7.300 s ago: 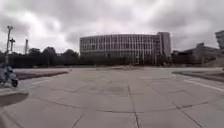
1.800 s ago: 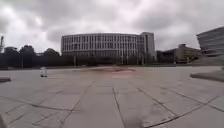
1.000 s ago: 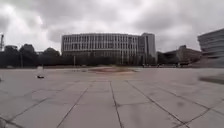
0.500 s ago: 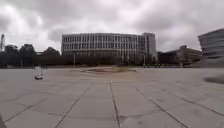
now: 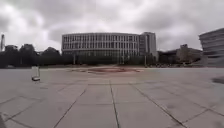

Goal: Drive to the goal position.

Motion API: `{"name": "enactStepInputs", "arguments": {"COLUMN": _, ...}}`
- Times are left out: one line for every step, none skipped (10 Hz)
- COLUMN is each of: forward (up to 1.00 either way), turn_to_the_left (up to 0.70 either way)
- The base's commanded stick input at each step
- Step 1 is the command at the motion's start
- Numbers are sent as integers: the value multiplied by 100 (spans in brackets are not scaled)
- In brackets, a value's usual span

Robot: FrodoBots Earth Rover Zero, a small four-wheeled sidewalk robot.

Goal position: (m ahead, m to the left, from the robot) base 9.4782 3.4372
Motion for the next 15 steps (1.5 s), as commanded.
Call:
{"name": "enactStepInputs", "arguments": {"forward": 79, "turn_to_the_left": 0}}
{"name": "enactStepInputs", "arguments": {"forward": 85, "turn_to_the_left": 0}}
{"name": "enactStepInputs", "arguments": {"forward": 96, "turn_to_the_left": 0}}
{"name": "enactStepInputs", "arguments": {"forward": 100, "turn_to_the_left": 0}}
{"name": "enactStepInputs", "arguments": {"forward": 100, "turn_to_the_left": 0}}
{"name": "enactStepInputs", "arguments": {"forward": 100, "turn_to_the_left": 0}}
{"name": "enactStepInputs", "arguments": {"forward": 100, "turn_to_the_left": 0}}
{"name": "enactStepInputs", "arguments": {"forward": 100, "turn_to_the_left": 0}}
{"name": "enactStepInputs", "arguments": {"forward": 100, "turn_to_the_left": 0}}
{"name": "enactStepInputs", "arguments": {"forward": 100, "turn_to_the_left": 0}}
{"name": "enactStepInputs", "arguments": {"forward": 100, "turn_to_the_left": 0}}
{"name": "enactStepInputs", "arguments": {"forward": 100, "turn_to_the_left": 0}}
{"name": "enactStepInputs", "arguments": {"forward": 100, "turn_to_the_left": 0}}
{"name": "enactStepInputs", "arguments": {"forward": 100, "turn_to_the_left": 8}}
{"name": "enactStepInputs", "arguments": {"forward": 100, "turn_to_the_left": 30}}
